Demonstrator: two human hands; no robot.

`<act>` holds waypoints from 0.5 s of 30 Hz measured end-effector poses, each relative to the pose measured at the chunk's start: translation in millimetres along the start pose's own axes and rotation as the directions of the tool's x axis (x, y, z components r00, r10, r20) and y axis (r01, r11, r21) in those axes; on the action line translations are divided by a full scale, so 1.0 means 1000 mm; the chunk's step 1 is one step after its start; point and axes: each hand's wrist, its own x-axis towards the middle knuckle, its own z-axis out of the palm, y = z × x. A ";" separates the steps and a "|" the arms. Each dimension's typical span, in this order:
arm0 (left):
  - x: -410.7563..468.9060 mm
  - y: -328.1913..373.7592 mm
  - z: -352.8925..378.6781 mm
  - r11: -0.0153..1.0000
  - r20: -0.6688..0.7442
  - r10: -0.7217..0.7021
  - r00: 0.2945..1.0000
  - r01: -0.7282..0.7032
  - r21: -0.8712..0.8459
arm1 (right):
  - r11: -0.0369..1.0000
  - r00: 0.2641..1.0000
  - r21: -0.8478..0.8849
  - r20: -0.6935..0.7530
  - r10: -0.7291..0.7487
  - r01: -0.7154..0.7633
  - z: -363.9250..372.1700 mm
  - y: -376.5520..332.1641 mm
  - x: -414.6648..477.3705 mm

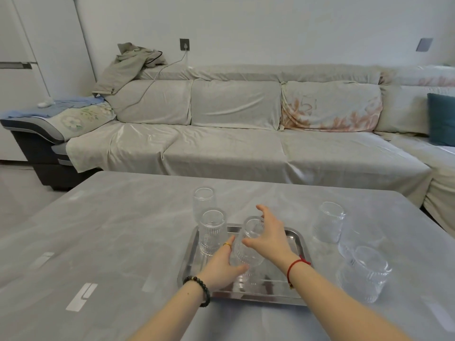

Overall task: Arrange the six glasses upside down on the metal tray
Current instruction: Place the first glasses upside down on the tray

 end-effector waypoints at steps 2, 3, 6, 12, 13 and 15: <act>0.008 -0.006 0.004 1.000 -0.009 -0.009 1.000 0.009 -0.020 | 1.000 1.000 -0.001 -0.009 -0.012 0.012 0.006 0.004 0.008; 0.013 -0.009 0.005 0.999 -0.014 -0.012 1.000 0.012 -0.035 | 1.000 1.000 -0.003 -0.013 -0.025 0.025 0.010 0.006 0.012; 0.026 -0.017 0.010 0.997 -0.038 -0.003 0.999 0.000 -0.074 | 0.997 0.997 0.004 -0.023 -0.077 0.077 0.018 0.011 0.020; 0.038 -0.023 0.017 0.989 -0.103 -0.003 0.995 -0.013 -0.149 | 0.980 0.997 0.188 -0.036 0.072 -0.064 0.026 0.036 0.010; 0.039 -0.023 0.018 0.986 -0.110 0.003 0.994 -0.021 -0.163 | 0.970 0.993 0.218 -0.031 0.114 -0.104 0.030 0.044 0.004; 0.040 -0.022 0.019 0.982 -0.119 0.019 0.993 -0.040 -0.182 | 0.949 0.987 0.279 -0.032 0.159 -0.144 0.038 0.055 -0.006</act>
